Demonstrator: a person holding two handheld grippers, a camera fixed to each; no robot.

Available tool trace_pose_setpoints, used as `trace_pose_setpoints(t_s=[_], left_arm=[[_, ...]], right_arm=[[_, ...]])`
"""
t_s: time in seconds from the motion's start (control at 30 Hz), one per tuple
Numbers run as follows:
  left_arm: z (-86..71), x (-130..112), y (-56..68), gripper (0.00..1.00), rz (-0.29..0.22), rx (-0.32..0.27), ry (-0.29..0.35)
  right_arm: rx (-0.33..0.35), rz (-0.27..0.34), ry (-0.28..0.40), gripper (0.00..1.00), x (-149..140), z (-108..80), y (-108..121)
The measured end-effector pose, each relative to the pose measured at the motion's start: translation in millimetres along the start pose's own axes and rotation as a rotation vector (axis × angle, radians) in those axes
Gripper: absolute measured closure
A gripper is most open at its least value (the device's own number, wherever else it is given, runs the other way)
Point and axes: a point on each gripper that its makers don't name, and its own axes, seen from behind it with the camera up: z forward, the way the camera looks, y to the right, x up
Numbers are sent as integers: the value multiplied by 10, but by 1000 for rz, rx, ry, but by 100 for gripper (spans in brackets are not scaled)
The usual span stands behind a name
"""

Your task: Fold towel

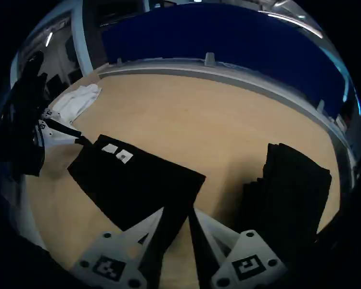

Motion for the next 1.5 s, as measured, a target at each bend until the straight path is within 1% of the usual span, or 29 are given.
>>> trace_pose_setpoints(t_s=[0.03, 0.1, 0.17, 0.23, 0.3, 0.37, 0.6, 0.8, 0.97, 1.17, 1.23, 1.4, 1.5], left_arm=[[-10, 5, -27, 68, -4, 9, 4], [-31, 15, -82, 43, -13, 26, 11], [-50, 16, -125, 21, -22, 36, 14], [-65, 20, -162, 7, -31, 45, 20], [-78, 22, -190, 7, -37, 52, 28], [-89, 20, -201, 7, -39, 56, 32], [-153, 20, -203, 7, -49, 63, 41], [-279, -45, -242, 7, -61, 90, 46], [-458, -193, -305, 7, -88, 134, 49], [-731, -498, -356, 7, -137, 190, 44], [-836, -620, -373, 7, -157, 210, 41], [-1081, -907, -387, 7, -220, 250, 35], [-1191, -1029, -379, 7, -256, 265, 35]], right_arm=[[-5, 0, 6, 51, 5, -9, 18], [-15, 1, 18, 43, 14, -28, 53], [-20, 0, 24, 35, 11, -49, 77], [-23, -2, 28, 29, 8, -72, 92], [-25, -5, 31, 22, 4, -95, 100], [-27, -8, 34, 19, 5, -112, 100], [-25, -13, 38, 20, -5, -164, 76], [-7, -23, 40, 19, -52, -220, -3], [19, -51, 27, 20, -156, -265, -92], [48, -88, 3, 18, -309, -310, -188], [62, -101, -3, 13, -354, -326, -232], [88, -135, -19, 11, -435, -346, -315], [96, -151, -24, 10, -448, -340, -341]])
